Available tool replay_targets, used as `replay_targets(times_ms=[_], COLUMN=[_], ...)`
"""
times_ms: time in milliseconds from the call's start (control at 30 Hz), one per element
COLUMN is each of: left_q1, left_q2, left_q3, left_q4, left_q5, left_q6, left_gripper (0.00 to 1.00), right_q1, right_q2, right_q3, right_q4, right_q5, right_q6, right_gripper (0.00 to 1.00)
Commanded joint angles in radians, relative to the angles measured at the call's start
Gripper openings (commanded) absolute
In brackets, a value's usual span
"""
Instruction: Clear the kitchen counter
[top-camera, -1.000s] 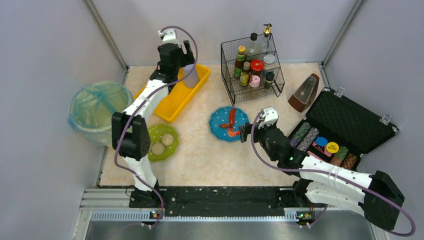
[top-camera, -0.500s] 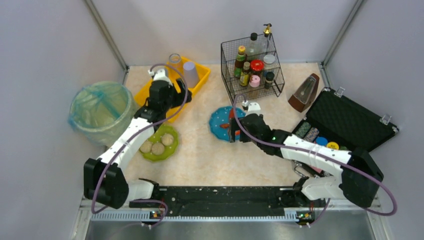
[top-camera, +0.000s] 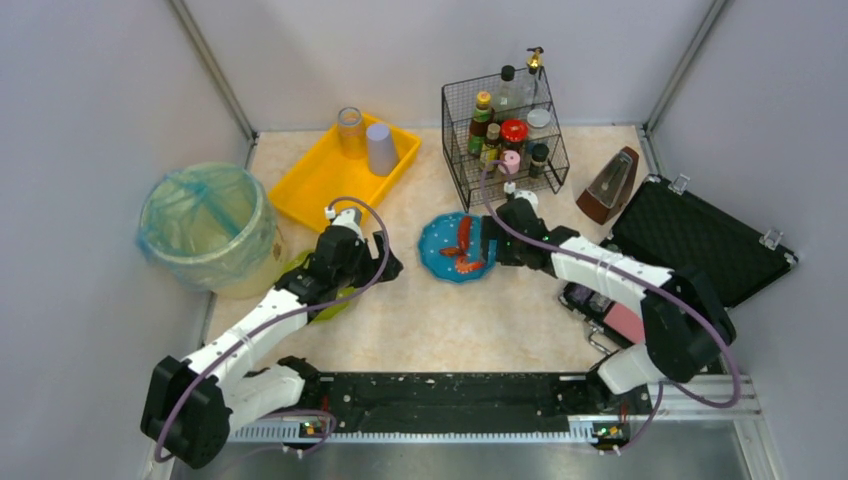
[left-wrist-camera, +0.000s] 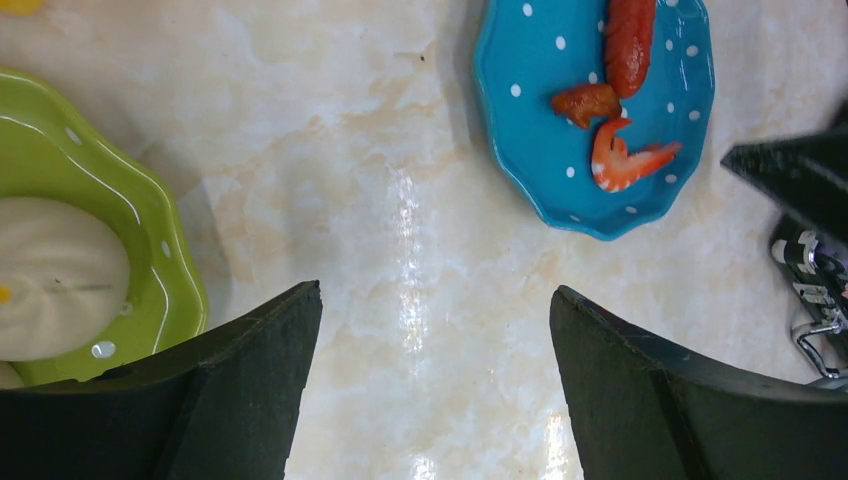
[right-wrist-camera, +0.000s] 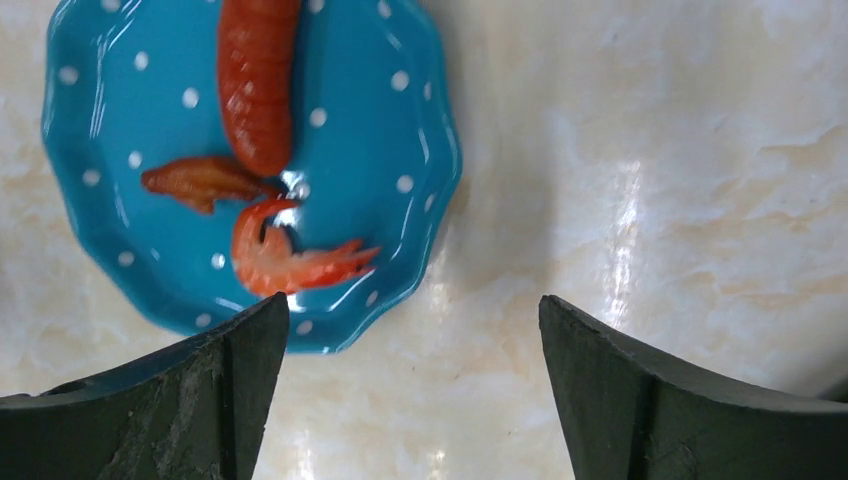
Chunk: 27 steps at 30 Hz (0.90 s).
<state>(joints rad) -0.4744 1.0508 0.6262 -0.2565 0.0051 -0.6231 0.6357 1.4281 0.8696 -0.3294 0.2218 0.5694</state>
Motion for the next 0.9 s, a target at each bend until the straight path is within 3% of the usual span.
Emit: replay_targets(times_ms=[0, 133, 233, 467, 633, 867], left_q1=[-0.016, -0.017, -0.018, -0.018, -0.019, -0.018], left_q2=[-0.062, -0.067, -0.059, -0.031, -0.015, -0.018], left_q3=[-0.042, -0.051, -0.049, -0.033, -0.026, -0.029], left_q4=[0.036, 0.031, 0.035, 0.046, 0.055, 0.072], left_q5=[0.013, 0.005, 0.005, 0.004, 0.005, 0.006], left_q6=[-0.021, -0.011, -0.005, 0.008, 0.005, -0.012], left_gripper=[0.89, 0.89, 0.89, 0.89, 0.88, 0.88], right_q1=[-0.080, -0.099, -0.105, -0.110, -0.110, -0.104], right_q2=[0.098, 0.210, 0.280, 0.339, 0.314, 0.175], right_q3=[0.120, 0.195, 0.234, 0.231, 0.177, 0.022], right_q4=[-0.004, -0.005, -0.006, -0.002, 0.007, 0.018], right_q5=[-0.049, -0.068, -0.084, -0.076, -0.104, -0.183], right_q6=[-0.008, -0.012, 0.007, 0.052, 0.054, 0.039], right_gripper=[0.89, 0.78, 0.62, 0.34, 0.03, 0.00])
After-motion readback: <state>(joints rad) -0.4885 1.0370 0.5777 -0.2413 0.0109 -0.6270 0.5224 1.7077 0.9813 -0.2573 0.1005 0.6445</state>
